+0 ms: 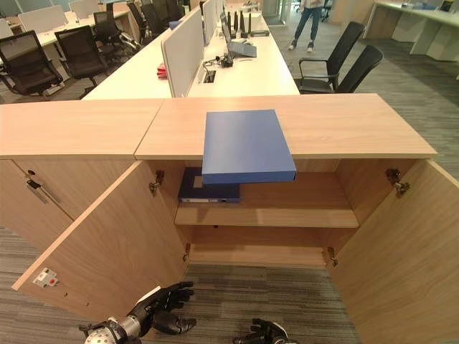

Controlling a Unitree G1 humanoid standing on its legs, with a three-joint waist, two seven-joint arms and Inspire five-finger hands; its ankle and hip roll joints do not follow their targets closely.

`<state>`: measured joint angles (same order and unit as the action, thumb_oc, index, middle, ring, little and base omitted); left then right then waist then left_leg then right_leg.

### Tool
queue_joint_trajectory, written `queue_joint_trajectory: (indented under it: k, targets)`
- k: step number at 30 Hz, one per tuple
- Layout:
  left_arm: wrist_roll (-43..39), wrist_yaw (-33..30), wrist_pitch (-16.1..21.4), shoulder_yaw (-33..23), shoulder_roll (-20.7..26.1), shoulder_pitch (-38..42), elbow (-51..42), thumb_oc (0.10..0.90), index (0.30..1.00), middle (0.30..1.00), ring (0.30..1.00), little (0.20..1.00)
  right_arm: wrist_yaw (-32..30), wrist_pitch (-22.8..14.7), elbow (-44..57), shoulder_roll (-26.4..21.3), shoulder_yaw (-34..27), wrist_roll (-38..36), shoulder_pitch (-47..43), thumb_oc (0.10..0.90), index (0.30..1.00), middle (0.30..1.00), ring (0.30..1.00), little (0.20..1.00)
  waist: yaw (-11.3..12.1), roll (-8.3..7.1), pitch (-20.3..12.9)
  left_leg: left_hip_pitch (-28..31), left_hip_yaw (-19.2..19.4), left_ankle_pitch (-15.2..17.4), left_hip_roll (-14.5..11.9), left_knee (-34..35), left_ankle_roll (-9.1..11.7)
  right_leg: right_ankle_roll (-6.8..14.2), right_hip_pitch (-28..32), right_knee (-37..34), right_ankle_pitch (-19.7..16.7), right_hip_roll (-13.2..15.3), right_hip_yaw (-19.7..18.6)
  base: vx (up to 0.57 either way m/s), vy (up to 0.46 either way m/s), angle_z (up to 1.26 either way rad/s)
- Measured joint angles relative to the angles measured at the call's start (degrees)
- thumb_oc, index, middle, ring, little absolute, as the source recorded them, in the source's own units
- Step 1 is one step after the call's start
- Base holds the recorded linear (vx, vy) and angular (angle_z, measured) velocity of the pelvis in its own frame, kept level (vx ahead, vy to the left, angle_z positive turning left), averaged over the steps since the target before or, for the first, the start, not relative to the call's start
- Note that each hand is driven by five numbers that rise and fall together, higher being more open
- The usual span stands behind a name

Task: Put the empty folder in the office cabinet

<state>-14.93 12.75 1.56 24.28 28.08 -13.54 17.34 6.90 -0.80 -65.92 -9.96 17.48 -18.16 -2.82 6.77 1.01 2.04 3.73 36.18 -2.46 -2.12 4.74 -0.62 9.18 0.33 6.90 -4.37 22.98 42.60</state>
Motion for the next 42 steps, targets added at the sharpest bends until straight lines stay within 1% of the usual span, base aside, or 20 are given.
queue_joint_trajectory:
  k: [3, 5, 6, 7, 8, 10, 11, 12, 14, 16, 17, 19, 20, 22, 23, 25, 29, 35, 39, 42]
  targets:
    - [0.01, -0.02, -0.15, -1.45, -0.1, -1.15, 1.21, 0.8, 0.9, 0.9, 0.9, 0.9, 1.15, 0.16, 1.35, 0.03, 1.53, 0.13, -1.95, 0.8, 0.9, 0.9, 0.9, 0.9, 0.05, -0.2, -0.12, -2.23, 2.64, 0.61, -3.48, -3.27, 1.5, -0.44, -3.94, 0.17, 1.19, -3.29, -6.66, 0.14, -0.515, -0.57]
    - [-0.01, -0.17, -0.28, -2.1, -0.22, -1.49, 1.7, 0.8, 0.9, 0.9, 0.9, 0.9, 1.16, -0.06, 2.33, -0.01, 1.6, 0.18, -2.03, 0.8, 0.9, 0.9, 0.9, 0.9, 0.18, -0.07, -0.16, -2.41, 2.91, 0.42, -5.22, -4.19, 2.01, -2.78, -3.55, -2.18, 0.71, -5.63, -6.88, 0.17, -0.587, -0.3]
    - [-0.02, -1.0, -0.22, -4.39, -1.02, -1.79, 1.87, 0.8, 0.9, 0.9, 0.9, 0.9, 1.34, 0.06, 2.13, -0.22, 2.24, 2.01, -1.3, 0.8, 0.9, 0.9, 0.9, 0.9, -0.26, -0.78, -0.1, -2.52, 0.23, -0.42, -9.18, -6.29, 3.5, -4.6, -1.76, -4.21, 1.24, -9.75, -6.06, 0.22, -0.773, -0.15]
    - [-0.04, -1.28, -0.21, -5.2, -1.57, -1.82, 2.24, 0.8, 0.9, 0.9, 0.9, 0.9, 1.28, 0.17, 1.86, -0.31, 2.21, 2.47, -0.76, 0.8, 0.9, 0.9, 0.9, 0.9, -0.11, -1.25, -0.18, -2.57, -0.15, -0.53, -10.45, -6.96, 3.67, -5.23, -1.35, -4.61, 1.74, -10.98, -6.07, 0.26, -0.846, 0.0]
    - [-0.45, -1.5, 0.05, -7.84, -3.8, -2.7, 3.96, 0.8, 0.9, 0.9, 0.9, 0.9, 1.51, -0.49, 0.5, -0.83, 1.97, 3.58, -0.74, 0.8, 0.9, 0.9, 0.9, 0.9, -1.0, -0.48, -0.15, -2.05, -1.86, -1.13, -12.94, -7.15, 5.49, -5.26, -0.17, -4.44, 3.4, -14.32, -5.84, 0.15, -0.467, 0.01]
    - [-0.48, -2.21, 0.07, -9.38, -4.75, -3.21, 5.86, 0.8, 0.9, 0.9, 0.9, 0.9, 1.4, -0.56, -1.18, -1.19, 1.97, 4.7, 0.4, 0.8, 0.9, 0.9, 0.9, 0.9, -0.66, -0.85, -0.32, -1.29, -3.13, -1.86, -14.81, -7.26, 7.46, -6.74, 0.7, -5.25, 4.74, -16.36, -6.77, 0.07, -0.283, -0.03]
    - [-0.47, -2.53, -0.14, -9.66, -5.05, -2.84, 6.6, 0.8, 0.9, 0.9, 0.9, 0.9, 1.36, -0.48, -1.62, -1.43, 1.9, 4.71, 0.28, 0.8, 0.9, 0.9, 0.9, 0.9, -0.53, -0.3, -0.17, -1.24, -3.25, -2.18, -15.94, -7.58, 7.73, -7.36, 0.85, -5.34, 5.26, -17.3, -6.75, 0.05, -0.268, -0.11]
    - [-0.44, -2.56, -0.62, -9.71, -4.78, -3.18, 6.92, 0.8, 0.9, 0.9, 0.9, 0.9, 1.09, 0.08, -1.83, -2.03, 2.16, 5.09, 0.69, 0.8, 0.9, 0.9, 0.9, 0.9, -0.3, -0.88, -0.55, -1.24, -3.08, -2.57, -17.0, -7.61, 8.0, -8.12, 1.26, -5.64, 5.67, -18.44, -6.67, 0.04, -0.24, -0.06]
    - [-0.29, -2.55, -1.61, -9.46, -4.91, -3.26, 7.56, 0.8, 0.9, 0.9, 0.9, 0.9, 0.52, 0.73, -2.0, -4.61, 0.94, 6.26, 1.13, 0.8, 0.9, 0.9, 0.9, 0.9, -0.66, -0.61, -0.21, -2.73, -0.18, -6.72, -19.44, -7.78, 9.31, -10.12, 1.27, -6.58, 6.38, -20.9, -5.0, 0.1, -0.32, 0.13]
    - [-0.43, -2.42, -1.74, -9.74, -4.92, -3.74, 7.3, 0.8, 0.9, 0.9, 0.9, 0.9, 0.07, 1.39, -2.3, -5.22, 0.79, 6.4, 0.88, 0.8, 0.9, 0.9, 0.9, 0.9, 0.31, -0.85, -0.12, -4.0, -0.62, -7.39, -20.48, -10.77, 8.89, -11.13, 1.85, -7.99, 6.47, -21.9, -5.48, 0.06, -0.16, 0.07]
    - [-0.48, -2.61, -1.76, -10.19, -5.04, -3.78, 7.25, 0.8, 0.9, 0.9, 0.9, 0.9, 0.09, 1.46, -3.88, -4.95, 0.87, 6.49, 0.22, 0.8, 0.9, 0.9, 0.9, 0.9, 1.74, -2.32, 0.54, -8.37, -8.02, -6.24, -20.12, -17.75, 9.92, -12.07, 2.96, -9.77, 6.16, -21.36, -5.85, 0.03, -0.066, -0.02]
    - [-0.5, -2.53, -1.79, -10.61, -5.14, -4.28, 6.88, 0.8, 0.9, 0.9, 0.9, 0.9, 0.09, 1.47, -4.31, -4.96, 0.83, 6.75, -0.2, 0.8, 0.9, 0.9, 0.9, 0.9, 3.08, -3.05, 1.1, -10.35, -11.25, -4.95, -16.1, -17.31, 10.44, -11.74, 3.49, -10.54, 5.89, -20.15, -5.83, 0.03, -0.045, 0.05]
    - [-0.48, -2.48, -1.87, -11.01, -5.07, -5.37, 5.78, 0.8, 0.9, 0.9, 0.9, 0.9, 0.07, 1.39, -4.29, -5.47, 0.61, 6.76, -0.34, 0.8, 0.9, 0.9, 0.9, 0.9, 3.54, -2.8, 1.75, -11.87, -10.65, -4.97, -13.89, -16.32, 10.33, -11.81, 4.08, -11.17, 6.0, -20.25, -5.01, 0.03, -0.029, 0.14]
    - [-0.46, -2.77, -1.99, -11.38, -5.2, -6.18, 5.29, 0.8, 0.9, 0.9, 0.9, 0.9, 0.0, 1.46, -4.33, -5.34, -0.56, 6.75, -0.06, 0.8, 0.9, 0.9, 0.9, 0.9, 3.37, -1.48, 1.87, -11.26, -6.72, -6.08, -12.35, -13.29, 9.41, -11.71, 4.81, -11.24, 6.06, -20.7, -4.18, 0.03, -0.037, 0.15]
    - [-0.46, -2.97, -2.01, -12.9, -5.65, -7.07, 4.93, 0.8, 0.9, 0.9, 0.9, 0.9, -0.02, 1.43, -4.34, -4.59, -1.67, 6.68, -0.05, 0.8, 0.9, 0.9, 0.9, 0.9, 3.54, -0.61, 1.87, -10.5, -4.08, -8.88, -11.65, -10.94, 9.76, -11.93, 5.21, -11.3, 6.12, -21.48, -4.09, 0.02, -0.036, 0.08]
    - [-0.44, -3.83, -2.16, -15.09, -5.88, -6.89, 4.65, 0.8, 0.9, 0.9, 0.9, 0.9, -0.42, 1.37, -4.33, -3.02, -2.64, 6.66, -0.1, 0.8, 0.9, 0.9, 0.9, 0.9, 3.57, -0.9, 2.07, -10.63, -5.09, -8.96, -11.69, -10.56, 9.25, -12.18, 5.27, -11.25, 5.94, -21.89, -3.9, 0.01, -0.01, 0.03]
    - [-0.34, -5.41, -2.57, -18.87, -6.43, -5.6, 3.68, 0.8, 0.9, 0.9, 0.9, 0.9, -1.35, 1.44, -4.52, -0.31, -2.63, 6.64, 0.04, 0.8, 0.9, 0.9, 0.9, 0.9, 4.41, -2.94, 3.09, -10.12, -6.77, -8.76, -10.34, -9.16, 8.94, -11.86, 6.06, -11.78, 6.04, -21.77, -2.55, 0.02, 0.039, 0.14]
    - [-0.39, -7.95, -2.73, -26.13, -7.23, -7.12, -2.52, 0.8, 0.9, 0.9, 0.9, 0.9, -2.23, 1.6, -4.66, 1.1, -4.65, 5.64, -0.65, 0.8, 0.9, 0.9, 0.9, 0.9, 4.97, -2.02, 3.39, -6.94, -6.89, -8.52, -8.76, -3.21, 8.55, -10.52, 6.7, -12.23, 6.29, -21.67, -2.43, 0.0, 0.031, 0.06]
    - [2.35, -14.05, -1.98, -38.66, -9.76, -8.51, -14.66, 0.8, 0.9, 0.9, 0.9, 0.9, -2.41, 1.56, -6.96, 2.72, -5.47, 3.4, -0.87, 0.8, 0.9, 0.9, 0.9, 0.9, 7.49, -1.98, 3.07, -6.26, -7.43, -8.45, -8.62, -2.48, 8.51, -9.79, 7.13, -12.24, 6.72, -21.69, -2.32, 0.0, 0.001, 0.03]
    - [5.23, -18.88, 0.38, -43.63, -10.36, -7.73, -19.39, 0.8, 0.9, 0.9, 0.9, 0.9, -2.52, 1.56, -7.29, 2.92, -5.34, 3.19, -0.57, 0.8, 0.9, 0.9, 0.9, 0.9, 7.88, -1.54, 2.94, -6.37, -7.53, -8.44, -8.59, -2.5, 8.49, -9.74, 7.13, -12.23, 6.71, -21.69, -2.21, 0.02, -0.01, 0.05]
